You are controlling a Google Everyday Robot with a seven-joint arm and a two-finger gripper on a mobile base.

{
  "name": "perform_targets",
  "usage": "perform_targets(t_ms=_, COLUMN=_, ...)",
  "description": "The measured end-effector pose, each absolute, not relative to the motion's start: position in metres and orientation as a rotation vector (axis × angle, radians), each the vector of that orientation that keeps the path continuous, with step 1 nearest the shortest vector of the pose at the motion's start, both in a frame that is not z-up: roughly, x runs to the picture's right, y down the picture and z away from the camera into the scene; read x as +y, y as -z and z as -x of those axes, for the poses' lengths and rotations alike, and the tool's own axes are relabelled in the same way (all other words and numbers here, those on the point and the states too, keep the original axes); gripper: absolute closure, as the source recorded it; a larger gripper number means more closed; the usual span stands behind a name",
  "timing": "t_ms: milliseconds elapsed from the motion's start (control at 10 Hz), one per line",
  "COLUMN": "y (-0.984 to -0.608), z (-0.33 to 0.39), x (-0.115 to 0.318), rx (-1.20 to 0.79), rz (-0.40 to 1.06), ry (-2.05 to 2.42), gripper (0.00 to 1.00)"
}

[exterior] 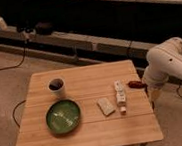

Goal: Place the pepper on the white sponge

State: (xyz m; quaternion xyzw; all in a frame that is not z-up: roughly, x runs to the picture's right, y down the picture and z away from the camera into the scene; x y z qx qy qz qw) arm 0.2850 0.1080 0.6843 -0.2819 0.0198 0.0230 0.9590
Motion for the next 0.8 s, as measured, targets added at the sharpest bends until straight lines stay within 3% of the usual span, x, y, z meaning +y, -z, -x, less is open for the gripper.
perform_targets(t_ms=600, y=-0.684, z=-0.286, x=0.105, rx=0.037, rz=0.567, ry=-0.047, gripper=0.35)
perform_targets(t_ms=800, y=-0.692, z=-0.305, x=0.069, rx=0.055, rz=0.499, ry=-0.065, gripper=0.35)
